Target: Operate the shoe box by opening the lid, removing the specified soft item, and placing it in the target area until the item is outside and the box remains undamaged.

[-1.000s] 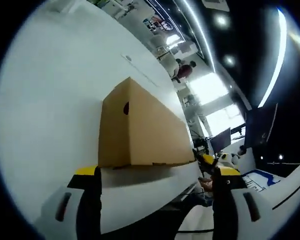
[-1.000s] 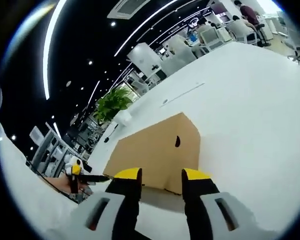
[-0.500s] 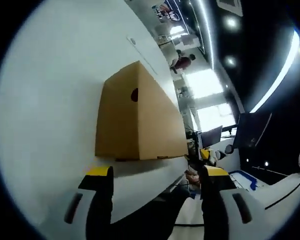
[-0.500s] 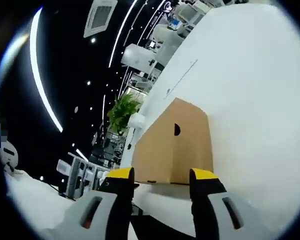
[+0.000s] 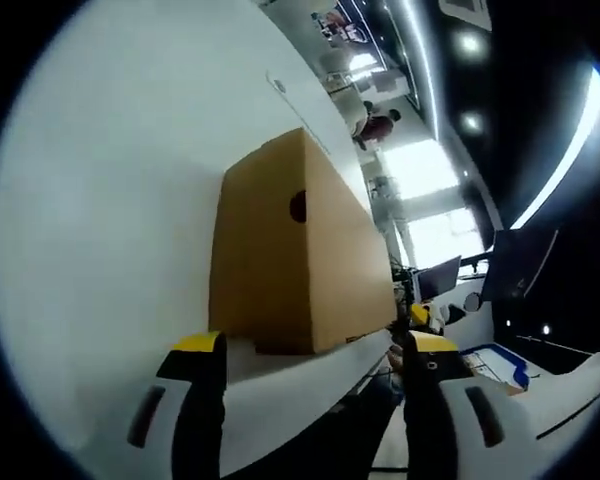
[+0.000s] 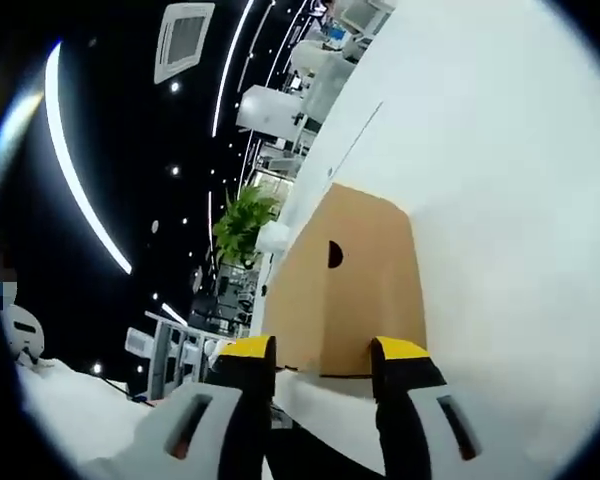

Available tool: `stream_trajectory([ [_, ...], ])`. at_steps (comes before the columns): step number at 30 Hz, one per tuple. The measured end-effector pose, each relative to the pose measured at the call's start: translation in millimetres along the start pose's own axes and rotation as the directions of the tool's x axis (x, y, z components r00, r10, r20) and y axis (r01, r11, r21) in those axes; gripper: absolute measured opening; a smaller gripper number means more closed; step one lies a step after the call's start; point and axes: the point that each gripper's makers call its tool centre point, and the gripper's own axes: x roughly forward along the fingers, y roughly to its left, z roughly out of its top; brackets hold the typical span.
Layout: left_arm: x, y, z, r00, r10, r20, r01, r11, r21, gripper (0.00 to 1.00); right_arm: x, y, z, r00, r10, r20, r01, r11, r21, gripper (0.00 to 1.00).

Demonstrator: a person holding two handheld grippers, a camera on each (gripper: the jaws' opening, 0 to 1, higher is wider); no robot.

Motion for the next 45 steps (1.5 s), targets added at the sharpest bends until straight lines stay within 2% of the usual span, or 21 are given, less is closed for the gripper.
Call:
stream_trajectory([
  [2, 0, 4.1, 3.0, 1.000, 0.002, 0.007, -0.002, 1.000, -0.016, 0.72, -1, -4, -0.8, 0.999, -0.027, -0.024, 0.026, 0.998, -0.057, 0.32],
  [3, 0, 4.8, 3.5, 1.000, 0.009, 0.010, -0.009, 1.000, -0.021, 0.72, -1, -5, -0.7, 0.999, -0.027, -0.029, 0.025, 0.998, -0.062, 0.32],
  [6, 1, 7.3, 4.9, 1.000, 0.016, 0.010, -0.016, 1.000, -0.008, 0.71, -1, -1, -5.2, 0.995, -0.016, -0.099, 0.005, 0.994, -0.111, 0.32],
  [9, 2, 12.0, 4.3, 0.999, 0.039, -0.017, -0.039, 0.999, 0.014, 0.65, 1, -4, -8.0, 0.977, -0.030, -0.209, 0.004, 0.992, -0.127, 0.35],
  [12, 2, 16.1, 2.0, 0.995, 0.074, -0.060, -0.071, 0.997, 0.042, 0.57, 4, -10, -9.8, 0.957, -0.083, -0.279, 0.045, 0.989, -0.140, 0.30],
  [13, 2, 20.7, 0.6, 0.991, 0.104, -0.086, -0.098, 0.992, 0.076, 0.54, 5, -7, -8.5, 0.954, -0.065, -0.292, 0.036, 0.994, -0.104, 0.30],
  [14, 2, 21.8, 0.2, 0.989, 0.114, -0.094, -0.105, 0.990, 0.099, 0.54, 5, -7, -7.6, 0.951, -0.065, -0.301, 0.035, 0.994, -0.104, 0.29],
  [16, 5, 16.6, 1.3, 0.989, 0.098, -0.109, -0.088, 0.992, 0.092, 0.54, 5, -9, -7.6, 0.947, -0.067, -0.314, 0.039, 0.995, -0.094, 0.29],
  [18, 5, 18.4, 2.0, 0.988, 0.096, -0.124, -0.086, 0.993, 0.083, 0.53, 5, -9, -6.7, 0.944, -0.060, -0.323, 0.059, 0.998, -0.014, 0.29],
  [25, 4, 20.2, 2.2, 0.979, 0.086, -0.185, -0.072, 0.994, 0.080, 0.53, 5, -8, -8.6, 0.937, -0.055, -0.344, 0.028, 0.996, -0.082, 0.29],
  [27, 4, 21.1, 2.1, 0.976, 0.085, -0.202, -0.069, 0.994, 0.086, 0.54, 5, -8, -10.2, 0.932, -0.079, -0.355, 0.024, 0.987, -0.156, 0.30],
  [31, 3, 21.3, 1.5, 0.974, 0.091, -0.206, -0.076, 0.994, 0.076, 0.54, 5, -5, -13.0, 0.932, -0.102, -0.348, 0.027, 0.976, -0.214, 0.31],
  [32, 3, 20.8, 0.6, 0.973, 0.091, -0.210, -0.076, 0.994, 0.080, 0.54, 5, -6, -13.2, 0.934, -0.100, -0.343, 0.027, 0.977, -0.212, 0.31],
  [33, 3, 21.0, 1.2, 0.972, 0.092, -0.214, -0.078, 0.994, 0.076, 0.54, 5, -6, -12.5, 0.938, -0.096, -0.332, 0.040, 0.984, -0.171, 0.31],
  [39, 2, 22.1, 0.8, 0.973, 0.082, -0.214, -0.067, 0.995, 0.076, 0.53, 5, -9, -10.7, 0.939, -0.085, -0.334, 0.045, 0.991, -0.124, 0.29],
  [42, 1, 22.2, 2.7, 0.977, 0.063, -0.202, -0.060, 0.998, 0.022, 0.52, 5, -8, -9.2, 0.943, -0.070, -0.325, 0.064, 0.998, -0.028, 0.28],
  [43, 1, 22.2, 5.1, 0.980, 0.071, -0.187, -0.075, 0.997, -0.016, 0.51, 5, -9, -8.8, 0.943, -0.077, -0.324, 0.069, 0.997, -0.038, 0.28],
  [45, 1, 20.2, 4.3, 0.978, 0.081, -0.194, -0.080, 0.997, 0.013, 0.51, 4, -8, -9.3, 0.945, -0.086, -0.315, 0.073, 0.996, -0.053, 0.28],
])
